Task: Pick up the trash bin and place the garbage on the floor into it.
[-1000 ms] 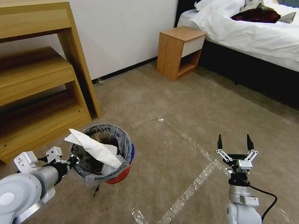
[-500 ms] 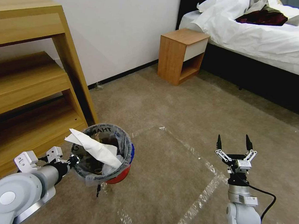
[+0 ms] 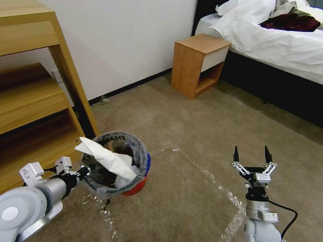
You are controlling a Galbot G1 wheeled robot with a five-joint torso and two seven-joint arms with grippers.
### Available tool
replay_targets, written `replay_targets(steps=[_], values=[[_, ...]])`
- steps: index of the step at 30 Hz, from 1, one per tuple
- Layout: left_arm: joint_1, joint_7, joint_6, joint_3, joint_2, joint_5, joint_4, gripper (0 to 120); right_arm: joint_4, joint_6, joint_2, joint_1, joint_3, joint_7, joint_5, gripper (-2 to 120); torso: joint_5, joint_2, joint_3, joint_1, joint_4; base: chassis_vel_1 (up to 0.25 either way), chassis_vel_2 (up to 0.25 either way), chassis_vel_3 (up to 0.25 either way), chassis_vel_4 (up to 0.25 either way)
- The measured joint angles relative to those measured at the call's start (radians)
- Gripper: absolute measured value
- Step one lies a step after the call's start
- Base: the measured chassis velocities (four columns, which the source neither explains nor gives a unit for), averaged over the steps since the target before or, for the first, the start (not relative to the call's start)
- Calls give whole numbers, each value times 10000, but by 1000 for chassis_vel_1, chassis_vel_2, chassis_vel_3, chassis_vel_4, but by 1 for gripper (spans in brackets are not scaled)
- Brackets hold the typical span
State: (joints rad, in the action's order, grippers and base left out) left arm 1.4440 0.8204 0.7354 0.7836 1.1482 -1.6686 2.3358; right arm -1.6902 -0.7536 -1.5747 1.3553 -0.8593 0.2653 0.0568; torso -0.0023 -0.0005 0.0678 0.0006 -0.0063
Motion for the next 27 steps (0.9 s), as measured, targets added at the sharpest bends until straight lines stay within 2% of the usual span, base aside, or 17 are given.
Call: replay_targets(steps=[3,17,27], values=[[60,-202,1,-64,53,-19,112,0,-3,-5,12,22,-4,5,20,100,3,0,0,0,1,-154,167,154,-160],[281,-360,2,-66,-20,-177,332,0,-104,-74,-36,73,63,34,22,100,-1,-1,0,0,2,-169,177,175,-173],[323,-265,-3,-77,-45,-138,430,0,-36,-428,-62,69,273,135,134,100,2,-1,3,1,1,-155,157,150,-142]])
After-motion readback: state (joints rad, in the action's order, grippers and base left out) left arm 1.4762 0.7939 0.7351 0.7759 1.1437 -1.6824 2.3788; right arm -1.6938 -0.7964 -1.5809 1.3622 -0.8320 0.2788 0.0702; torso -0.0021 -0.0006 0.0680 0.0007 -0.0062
